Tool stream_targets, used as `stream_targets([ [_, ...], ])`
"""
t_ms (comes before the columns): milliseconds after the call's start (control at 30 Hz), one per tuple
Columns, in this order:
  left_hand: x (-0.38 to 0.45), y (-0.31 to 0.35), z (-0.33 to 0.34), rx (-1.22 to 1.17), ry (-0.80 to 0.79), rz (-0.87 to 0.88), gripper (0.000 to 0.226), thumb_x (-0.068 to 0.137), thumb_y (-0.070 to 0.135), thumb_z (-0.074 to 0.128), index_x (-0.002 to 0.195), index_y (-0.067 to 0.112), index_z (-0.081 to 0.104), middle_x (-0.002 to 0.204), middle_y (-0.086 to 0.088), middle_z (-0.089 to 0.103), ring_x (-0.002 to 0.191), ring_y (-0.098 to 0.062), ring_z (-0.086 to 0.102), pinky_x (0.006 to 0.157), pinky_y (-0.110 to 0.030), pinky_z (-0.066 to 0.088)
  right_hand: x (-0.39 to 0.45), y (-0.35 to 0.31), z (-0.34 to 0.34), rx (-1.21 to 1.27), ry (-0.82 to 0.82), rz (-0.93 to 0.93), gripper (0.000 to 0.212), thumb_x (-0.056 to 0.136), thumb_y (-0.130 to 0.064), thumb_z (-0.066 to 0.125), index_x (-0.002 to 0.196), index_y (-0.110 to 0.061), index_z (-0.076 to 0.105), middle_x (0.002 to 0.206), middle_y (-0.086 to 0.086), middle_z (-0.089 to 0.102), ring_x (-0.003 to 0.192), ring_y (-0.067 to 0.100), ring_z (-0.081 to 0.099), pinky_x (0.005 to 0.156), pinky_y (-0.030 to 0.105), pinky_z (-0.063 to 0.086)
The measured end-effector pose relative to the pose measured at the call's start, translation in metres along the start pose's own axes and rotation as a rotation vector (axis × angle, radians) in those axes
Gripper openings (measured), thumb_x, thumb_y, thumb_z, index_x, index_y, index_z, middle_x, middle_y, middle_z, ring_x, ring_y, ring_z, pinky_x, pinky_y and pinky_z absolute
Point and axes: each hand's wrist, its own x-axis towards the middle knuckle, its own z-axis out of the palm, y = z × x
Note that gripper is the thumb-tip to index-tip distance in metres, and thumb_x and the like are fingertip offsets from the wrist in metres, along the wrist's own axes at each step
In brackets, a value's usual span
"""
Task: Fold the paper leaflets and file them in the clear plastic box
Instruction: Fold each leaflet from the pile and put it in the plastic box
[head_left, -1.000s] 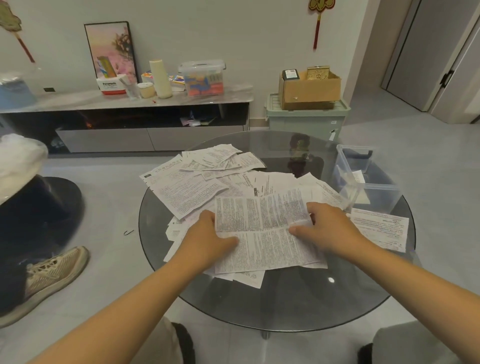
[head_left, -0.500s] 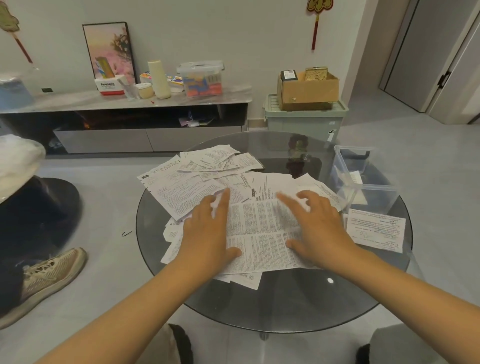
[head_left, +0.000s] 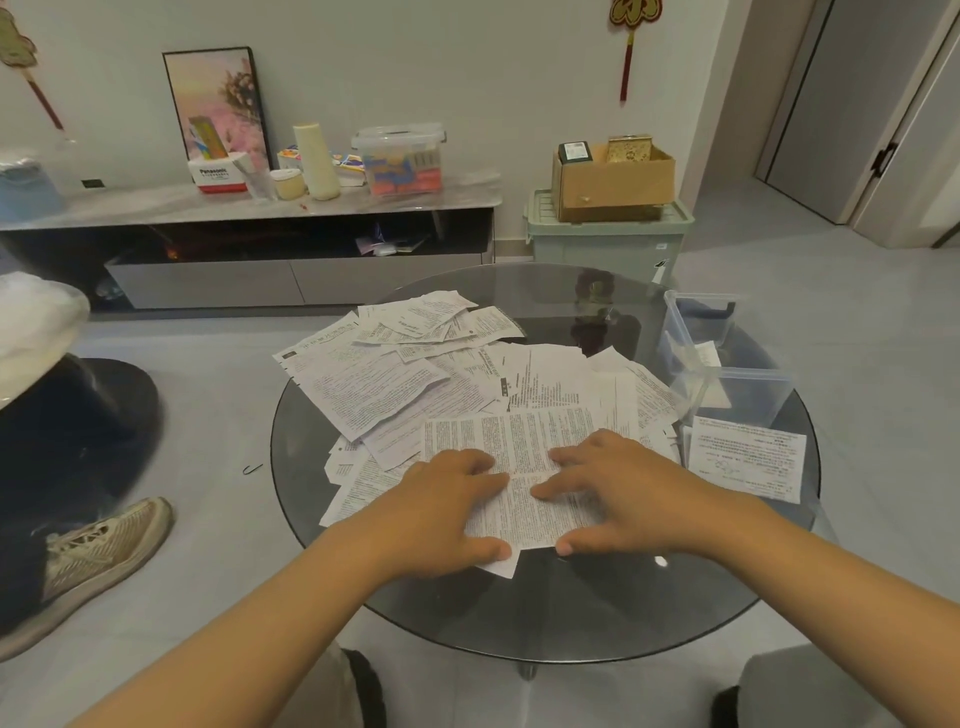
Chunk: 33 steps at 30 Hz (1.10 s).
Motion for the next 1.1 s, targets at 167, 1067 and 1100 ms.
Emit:
stream_targets([
  [167,0.001,0.002,-0.004,0.011,-0.012,0.011,0.073,0.084,0.055,0.058,0.146,0.029,0.030,0.154,0.005,0.018,0.141,-0.014,0.015,0.115,-0.035,0.021,-0.001,-0.002,0.001,0.002,0.079,-0.051,0.037,0.082,-0.052,0.057,0.115,-0.037,0.062,0.127,-0.005,0.057,0.115,0.015,0.051,0.095,0.032,0.041],
  [1067,0.033,-0.023,-0.016,-0.288,0.452,-0.197,0.042,0.078,0.039,0.073,0.114,0.028,0.053,0.114,0.011,0.054,0.103,-0.011,0.051,0.086,-0.030,0.046,0.021,0.022,-0.007,0.452,0.361,0.332,0.059,0.080,-0.029,0.072,0.132,-0.029,0.042,0.124,-0.003,0.051,0.097,0.011,0.051,0.085,0.027,0.043],
  [1100,0.034,-0.022,-0.015,-0.216,0.456,-0.193,0.055,0.078,0.040,0.073,0.125,0.028,0.048,0.124,0.008,0.048,0.114,-0.013,0.045,0.094,-0.032,0.042,0.023,0.021,-0.005,0.433,0.340,0.346,0.066,0.081,-0.030,0.071,0.137,-0.031,0.036,0.127,-0.002,0.047,0.104,0.014,0.050,0.086,0.028,0.041],
])
